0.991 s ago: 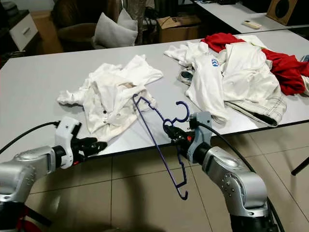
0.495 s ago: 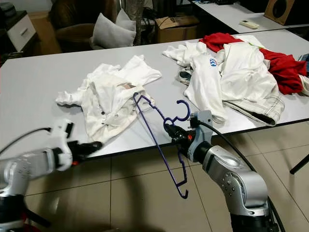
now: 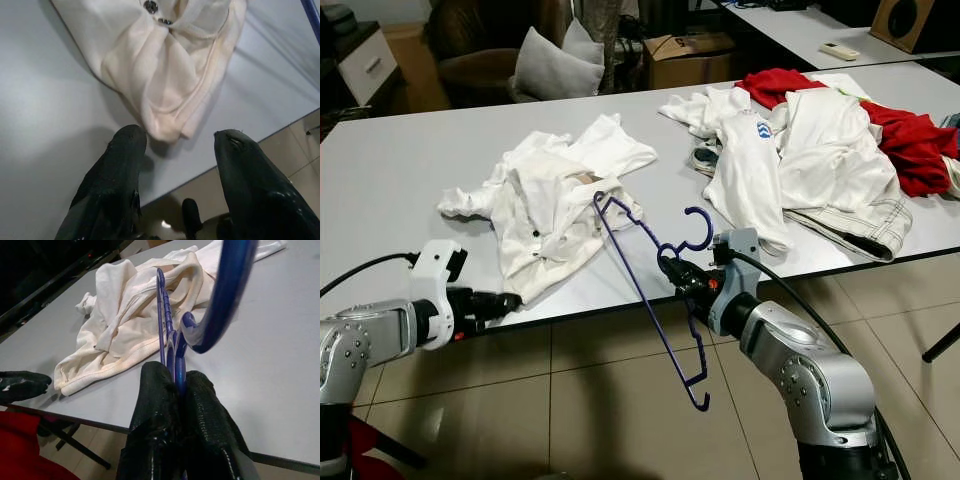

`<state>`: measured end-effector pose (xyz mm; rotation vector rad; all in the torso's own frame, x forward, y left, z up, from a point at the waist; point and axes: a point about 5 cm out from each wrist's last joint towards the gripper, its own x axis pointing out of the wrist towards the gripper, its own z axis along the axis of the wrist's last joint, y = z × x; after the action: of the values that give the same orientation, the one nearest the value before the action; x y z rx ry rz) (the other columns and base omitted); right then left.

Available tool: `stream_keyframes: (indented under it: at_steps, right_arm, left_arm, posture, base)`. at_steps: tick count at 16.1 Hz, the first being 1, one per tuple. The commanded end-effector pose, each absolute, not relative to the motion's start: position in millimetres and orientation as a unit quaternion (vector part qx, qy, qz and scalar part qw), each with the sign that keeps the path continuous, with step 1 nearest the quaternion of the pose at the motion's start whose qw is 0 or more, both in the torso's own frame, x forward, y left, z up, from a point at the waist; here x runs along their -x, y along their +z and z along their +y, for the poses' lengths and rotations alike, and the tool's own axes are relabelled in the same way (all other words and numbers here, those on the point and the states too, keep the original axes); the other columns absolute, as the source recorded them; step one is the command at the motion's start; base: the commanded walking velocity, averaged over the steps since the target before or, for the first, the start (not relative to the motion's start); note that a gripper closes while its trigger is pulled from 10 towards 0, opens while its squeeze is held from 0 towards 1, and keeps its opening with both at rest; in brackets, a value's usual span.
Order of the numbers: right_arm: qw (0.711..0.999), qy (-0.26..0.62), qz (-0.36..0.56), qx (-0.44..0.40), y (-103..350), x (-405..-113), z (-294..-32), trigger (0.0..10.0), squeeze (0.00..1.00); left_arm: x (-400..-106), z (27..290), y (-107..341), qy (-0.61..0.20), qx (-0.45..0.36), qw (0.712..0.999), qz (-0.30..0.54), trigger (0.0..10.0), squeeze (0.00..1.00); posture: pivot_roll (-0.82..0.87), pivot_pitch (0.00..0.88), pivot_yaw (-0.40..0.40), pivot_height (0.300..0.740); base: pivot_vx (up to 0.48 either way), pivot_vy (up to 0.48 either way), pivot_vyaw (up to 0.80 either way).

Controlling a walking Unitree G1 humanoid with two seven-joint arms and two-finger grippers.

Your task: Hang hanger

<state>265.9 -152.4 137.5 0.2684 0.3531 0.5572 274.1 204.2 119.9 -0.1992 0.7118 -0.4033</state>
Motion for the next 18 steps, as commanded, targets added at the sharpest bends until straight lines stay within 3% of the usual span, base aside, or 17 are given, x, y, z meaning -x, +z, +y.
stream_keyframes:
  at_steps: [1,5,9,10,11,13,18]
  right_arm:
    - [0.936,0.281,0.166,-0.128,141,-267,-149,10.0,0.00]
    - [0.938,0.279,0.165,-0.126,142,-267,-150,10.0,0.00]
    - [0.938,0.277,0.166,-0.125,142,-265,-151,10.0,0.00]
    - [0.938,0.277,0.166,-0.125,142,-265,-151,10.0,0.00]
    - [0.938,0.277,0.167,-0.125,141,-264,-151,10.0,0.00]
    - [0.938,0.276,0.166,-0.125,142,-264,-150,10.0,0.00]
    - [0.939,0.275,0.167,-0.124,141,-264,-150,10.0,0.00]
  left_arm:
    - [-276,200,115,-0.197,0.108,0.910,0.347,10.0,0.00]
    - [-280,188,91,-0.185,0.113,0.903,0.371,10.0,0.00]
    - [-296,178,88,-0.166,0.199,0.913,0.315,9.8,0.00]
    - [-297,176,89,-0.164,0.217,0.911,0.309,6.2,0.00]
    - [-297,174,88,-0.169,0.228,0.907,0.311,3.8,0.00]
    - [-297,170,84,-0.173,0.234,0.904,0.313,0.0,0.00]
    - [-304,174,76,-0.120,0.271,0.906,0.301,0.0,0.00]
  posture:
    - [-0.07,0.000,0.092,0.740]
    - [-0.09,0.000,0.098,0.740]
    - [-0.10,0.000,0.103,0.740]
    - [-0.10,0.000,0.103,0.740]
    - [-0.10,0.000,0.103,0.740]
    - [-0.10,0.000,0.109,0.740]
    - [-0.10,0.000,0.111,0.740]
  base:
    - [0.000,0.000,0.00]
    - [0.000,0.000,0.00]
    - [0.000,0.000,0.00]
    - [0.000,0.000,0.00]
    - [0.000,0.000,0.00]
    - [0.000,0.000,0.00]
    - [0.000,0.000,0.00]
